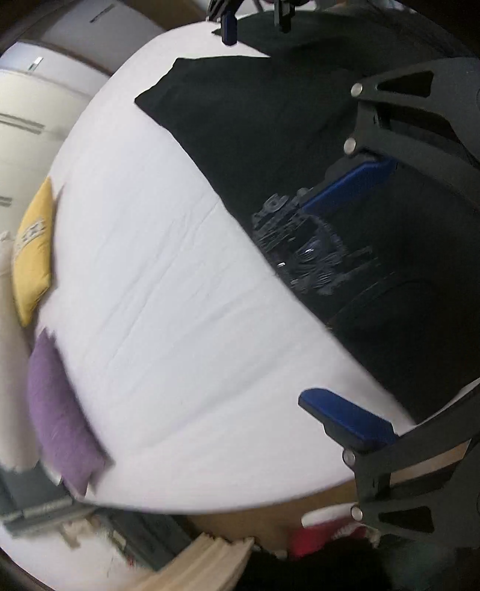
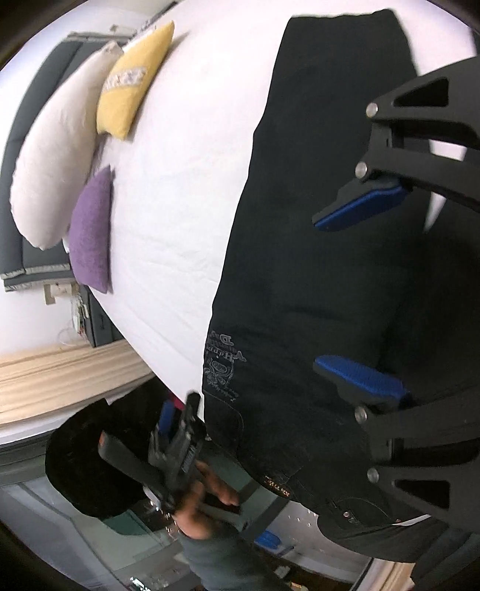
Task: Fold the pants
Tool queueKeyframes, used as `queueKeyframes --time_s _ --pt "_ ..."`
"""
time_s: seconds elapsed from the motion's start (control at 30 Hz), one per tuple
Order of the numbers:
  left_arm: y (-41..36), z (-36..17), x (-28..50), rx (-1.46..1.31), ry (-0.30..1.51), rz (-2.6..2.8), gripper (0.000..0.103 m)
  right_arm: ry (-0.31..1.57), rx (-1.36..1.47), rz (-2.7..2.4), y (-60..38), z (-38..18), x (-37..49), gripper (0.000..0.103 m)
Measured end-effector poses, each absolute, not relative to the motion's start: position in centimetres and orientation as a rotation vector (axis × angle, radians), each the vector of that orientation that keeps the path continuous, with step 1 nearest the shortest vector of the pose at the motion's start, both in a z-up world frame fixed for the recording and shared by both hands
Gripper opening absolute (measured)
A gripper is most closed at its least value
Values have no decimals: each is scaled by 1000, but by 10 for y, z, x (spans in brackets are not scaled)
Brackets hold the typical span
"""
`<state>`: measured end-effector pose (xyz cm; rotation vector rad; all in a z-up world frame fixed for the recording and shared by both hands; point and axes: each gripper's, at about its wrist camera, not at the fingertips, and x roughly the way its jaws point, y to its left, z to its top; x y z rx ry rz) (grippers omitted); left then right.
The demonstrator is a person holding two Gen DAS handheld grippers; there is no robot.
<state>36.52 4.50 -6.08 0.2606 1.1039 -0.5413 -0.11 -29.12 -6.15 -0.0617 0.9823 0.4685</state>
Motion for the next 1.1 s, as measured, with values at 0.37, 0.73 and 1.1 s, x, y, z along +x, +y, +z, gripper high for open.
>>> queueKeyframes --time_s 0.37,0.73,1.1 --pt "29 -124 416 342 1313 -680 70 1017 -85 600 -284 -88 41 68" --pt "18 -119 402 297 1270 -665 10 1025 -150 660 -271 -88 88 57" --pt "12 -69 321 381 1022 -624 7 1083 -345 758 -231 -96 147 52"
